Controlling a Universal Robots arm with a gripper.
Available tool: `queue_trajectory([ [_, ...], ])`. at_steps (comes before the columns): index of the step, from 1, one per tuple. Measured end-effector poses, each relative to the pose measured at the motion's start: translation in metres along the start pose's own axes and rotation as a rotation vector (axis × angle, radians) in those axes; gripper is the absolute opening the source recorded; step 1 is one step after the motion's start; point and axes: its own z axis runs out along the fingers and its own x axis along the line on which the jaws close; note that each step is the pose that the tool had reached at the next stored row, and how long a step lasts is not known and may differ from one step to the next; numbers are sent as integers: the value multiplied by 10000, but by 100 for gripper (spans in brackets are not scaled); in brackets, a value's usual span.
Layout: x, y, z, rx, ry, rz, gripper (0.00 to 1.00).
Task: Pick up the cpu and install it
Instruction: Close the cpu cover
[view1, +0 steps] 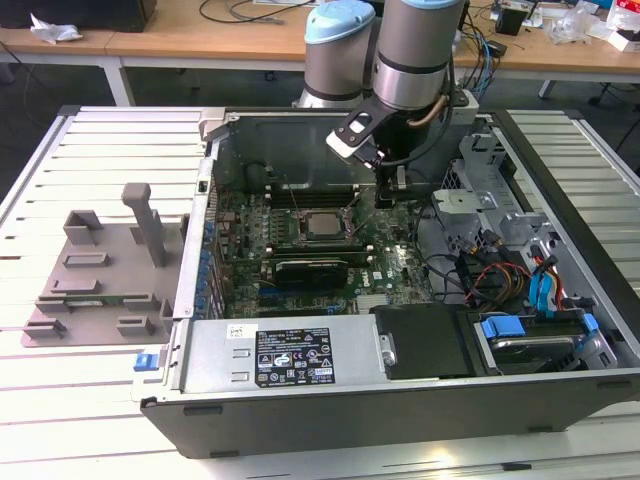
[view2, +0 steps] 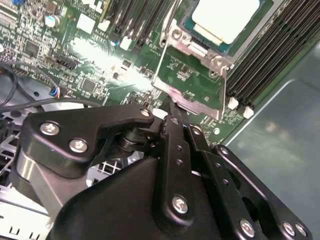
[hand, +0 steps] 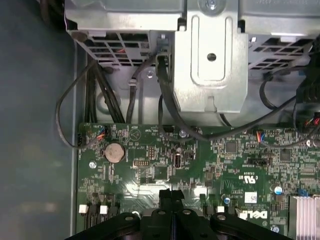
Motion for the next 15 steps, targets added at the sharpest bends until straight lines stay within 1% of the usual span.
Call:
queue_trajectory([
  [1, 3, -32, -1, -9, 0, 15, 11],
  [3, 6, -71, -2, -19, -2, 37, 11],
  [7, 26, -169, -5, -48, -5, 119, 11],
  [10, 48, -275, -8, -75, -8, 214, 11],
  [15, 61, -377, -10, -86, -10, 293, 11],
])
